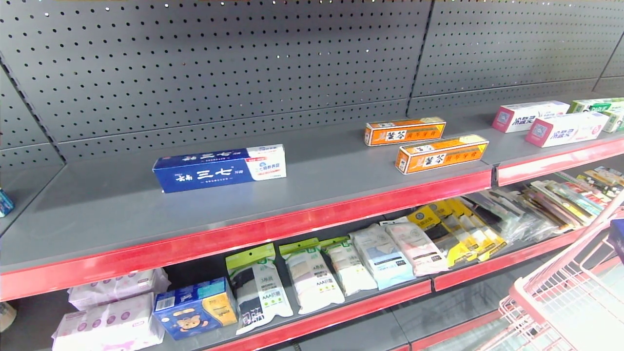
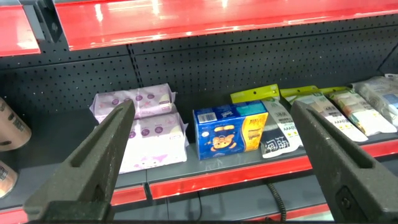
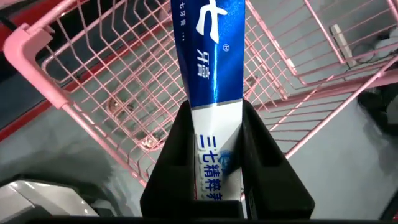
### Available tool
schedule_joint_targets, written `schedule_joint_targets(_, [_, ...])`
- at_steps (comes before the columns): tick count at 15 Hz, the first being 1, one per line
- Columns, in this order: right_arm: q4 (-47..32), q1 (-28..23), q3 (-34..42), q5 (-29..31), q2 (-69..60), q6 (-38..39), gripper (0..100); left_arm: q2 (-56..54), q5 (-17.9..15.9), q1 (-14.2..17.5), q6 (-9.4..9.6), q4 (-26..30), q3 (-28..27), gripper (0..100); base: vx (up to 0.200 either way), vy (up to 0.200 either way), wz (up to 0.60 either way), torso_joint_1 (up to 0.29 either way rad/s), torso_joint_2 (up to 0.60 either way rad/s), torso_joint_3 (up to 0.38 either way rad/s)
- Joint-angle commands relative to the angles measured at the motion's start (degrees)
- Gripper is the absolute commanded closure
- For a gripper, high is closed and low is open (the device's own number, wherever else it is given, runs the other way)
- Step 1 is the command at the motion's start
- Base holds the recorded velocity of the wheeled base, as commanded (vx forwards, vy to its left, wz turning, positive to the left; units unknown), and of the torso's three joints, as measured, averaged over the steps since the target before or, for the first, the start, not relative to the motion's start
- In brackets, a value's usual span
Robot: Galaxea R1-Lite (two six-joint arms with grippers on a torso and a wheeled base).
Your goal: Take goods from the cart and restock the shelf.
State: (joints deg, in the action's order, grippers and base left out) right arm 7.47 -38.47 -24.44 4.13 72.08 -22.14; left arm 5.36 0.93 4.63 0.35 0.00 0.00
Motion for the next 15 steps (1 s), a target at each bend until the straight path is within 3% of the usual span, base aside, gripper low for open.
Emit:
schedule_joint_targets(1, [-1.41,2.44,0.36,0.09,-4.58,0.17,100,0.00,0.04,0.03,0.00,0.00,0.00,0,0.000,0.000,0.00,0.000,0.00,0.000])
schedule_joint_targets(5, [-7.30,10.88,0.27,-1.50,-8.19,0.34,100,0.00,0.04,0.03,0.00,0.00,0.00,0,0.000,0.000,0.00,0.000,0.00,0.000])
schedule_joint_targets(9, [-7.38,18.79,1.15,-4.75,-7.75,0.17,100,0.00,0.04,0.03,0.00,0.00,0.00,0,0.000,0.000,0.00,0.000,0.00,0.000])
schedule_joint_targets(10, [-7.38,18.79,1.15,-4.75,-7.75,0.17,100,0.00,0.04,0.03,0.00,0.00,0.00,0,0.000,0.000,0.00,0.000,0.00,0.000])
schedule_joint_targets(11, [-7.38,20.98,1.41,-9.93,-7.48,-0.01,100,0.00,0.04,0.03,0.00,0.00,0.00,0,0.000,0.000,0.00,0.000,0.00,0.000])
schedule_joint_targets(15, [-7.38,25.82,3.61,-16.61,-9.07,-0.01,100,0.00,0.04,0.03,0.00,0.00,0.00,0,0.000,0.000,0.00,0.000,0.00,0.000])
